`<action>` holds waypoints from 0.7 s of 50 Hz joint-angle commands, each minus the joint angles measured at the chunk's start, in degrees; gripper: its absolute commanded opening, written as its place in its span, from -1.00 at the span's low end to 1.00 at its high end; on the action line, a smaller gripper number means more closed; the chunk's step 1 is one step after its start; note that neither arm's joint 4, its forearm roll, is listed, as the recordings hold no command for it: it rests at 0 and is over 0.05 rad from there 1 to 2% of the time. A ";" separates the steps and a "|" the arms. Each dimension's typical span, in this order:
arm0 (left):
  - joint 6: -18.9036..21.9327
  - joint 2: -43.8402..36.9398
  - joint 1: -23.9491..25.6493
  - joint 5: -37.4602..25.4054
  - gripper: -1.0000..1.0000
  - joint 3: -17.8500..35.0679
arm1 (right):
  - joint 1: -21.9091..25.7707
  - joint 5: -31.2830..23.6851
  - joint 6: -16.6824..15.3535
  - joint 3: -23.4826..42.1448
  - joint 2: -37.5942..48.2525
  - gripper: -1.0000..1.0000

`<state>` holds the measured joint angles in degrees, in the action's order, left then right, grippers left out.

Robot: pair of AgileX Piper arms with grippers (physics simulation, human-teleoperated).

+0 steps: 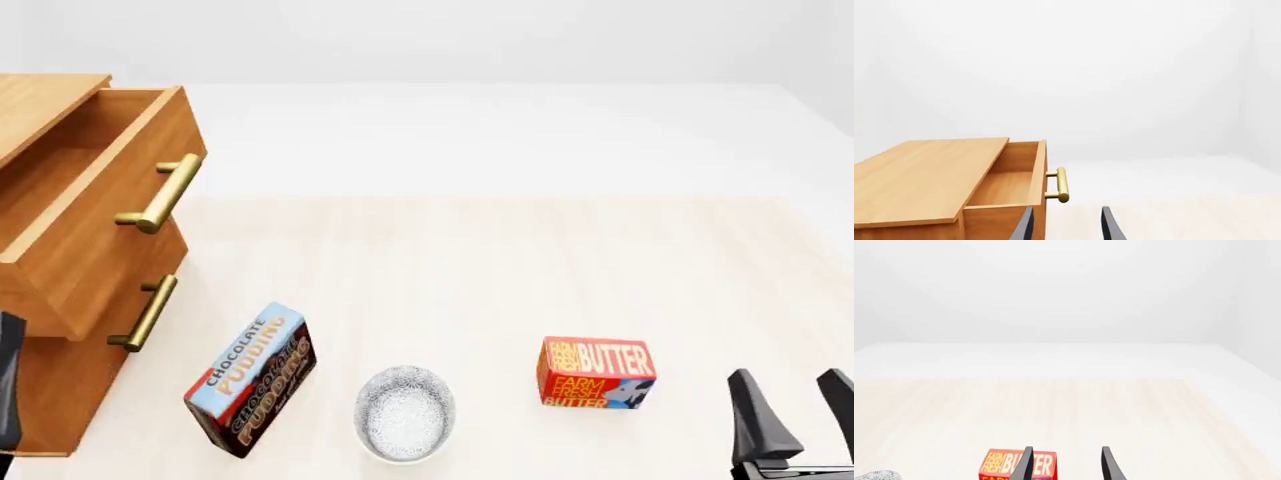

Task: Put the bowl in the top drawer of the cabinet.

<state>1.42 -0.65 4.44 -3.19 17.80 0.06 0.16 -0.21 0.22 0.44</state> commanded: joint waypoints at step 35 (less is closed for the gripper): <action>11.94 -2.15 4.38 -17.43 1.00 23.10 | 0.01 -0.02 -0.08 -0.01 -0.07 1.00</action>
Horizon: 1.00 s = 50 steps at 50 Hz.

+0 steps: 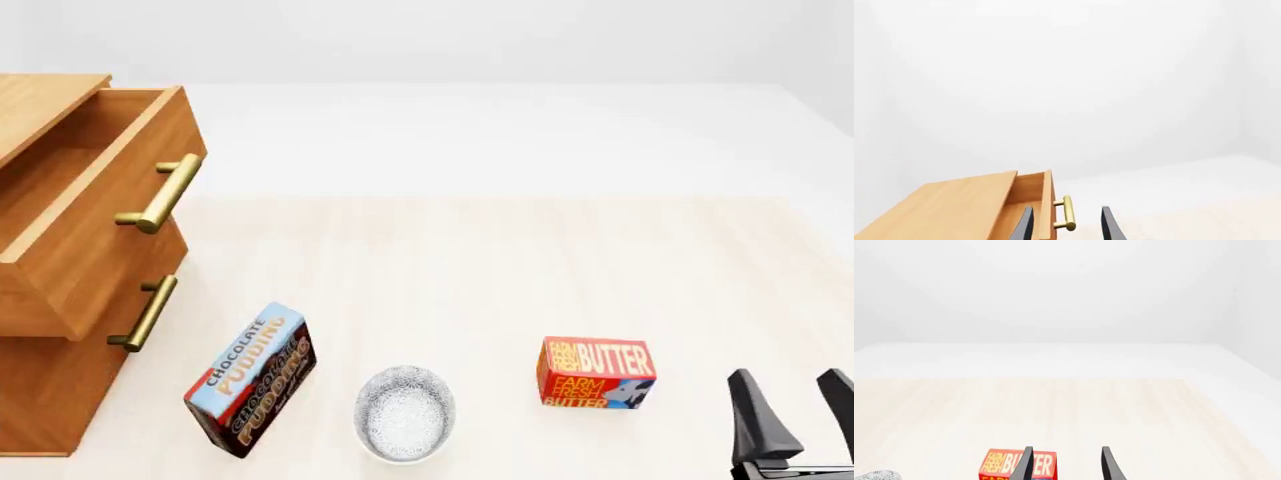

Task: Put the bowl in the top drawer of the cabinet.

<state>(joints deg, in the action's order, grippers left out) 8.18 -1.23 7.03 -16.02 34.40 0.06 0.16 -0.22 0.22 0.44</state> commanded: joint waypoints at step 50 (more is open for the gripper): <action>-4.02 -35.90 -2.38 -17.57 1.00 29.33 | 0.01 -0.02 -0.07 -0.01 -0.07 1.00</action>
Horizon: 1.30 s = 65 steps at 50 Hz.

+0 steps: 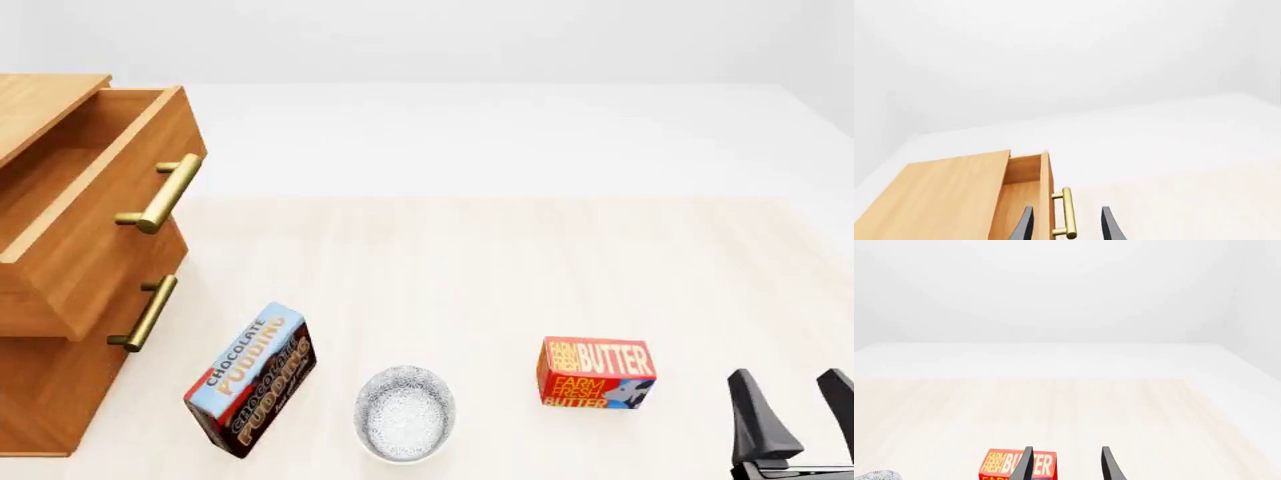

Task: Put the bowl in the top drawer of the cabinet.

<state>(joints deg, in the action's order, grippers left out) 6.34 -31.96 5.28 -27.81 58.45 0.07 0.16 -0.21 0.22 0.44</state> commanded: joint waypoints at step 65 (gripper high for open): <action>-4.57 -21.54 -7.09 -13.18 1.00 10.35 | -0.01 -0.03 -0.06 -0.01 -0.05 1.00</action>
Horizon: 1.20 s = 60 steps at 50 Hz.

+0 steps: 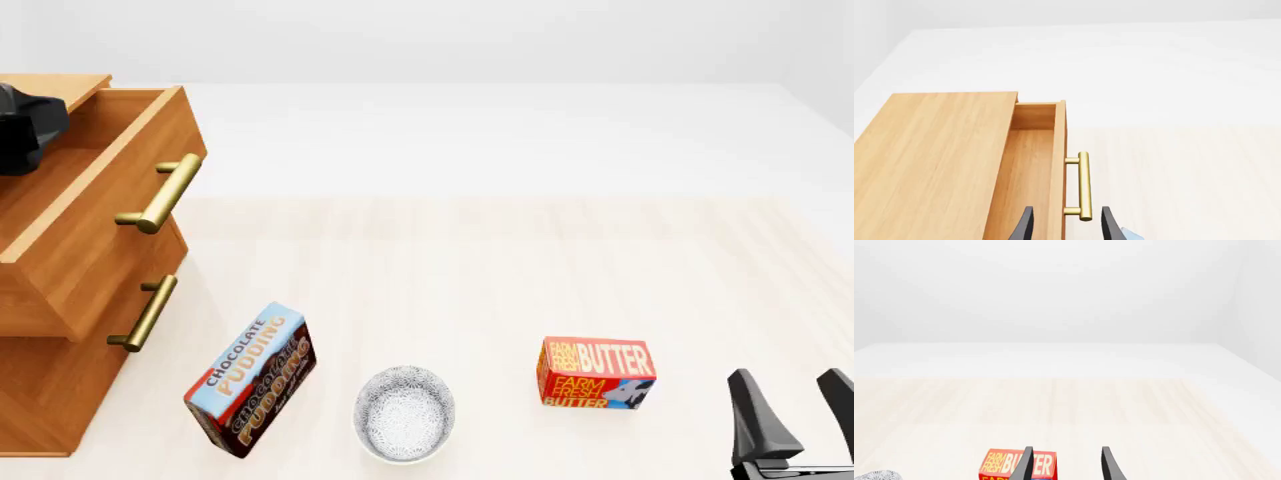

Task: Put the bowl in the top drawer of the cabinet.

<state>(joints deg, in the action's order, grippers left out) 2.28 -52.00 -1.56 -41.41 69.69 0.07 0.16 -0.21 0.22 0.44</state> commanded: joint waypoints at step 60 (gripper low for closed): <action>-4.67 -8.05 -0.27 4.89 1.00 -6.74 | 0.00 -0.03 -0.09 -0.01 -0.06 1.00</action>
<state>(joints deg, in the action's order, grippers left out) -1.76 -60.23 -1.82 -36.61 63.68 0.07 0.17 -0.21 0.22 0.44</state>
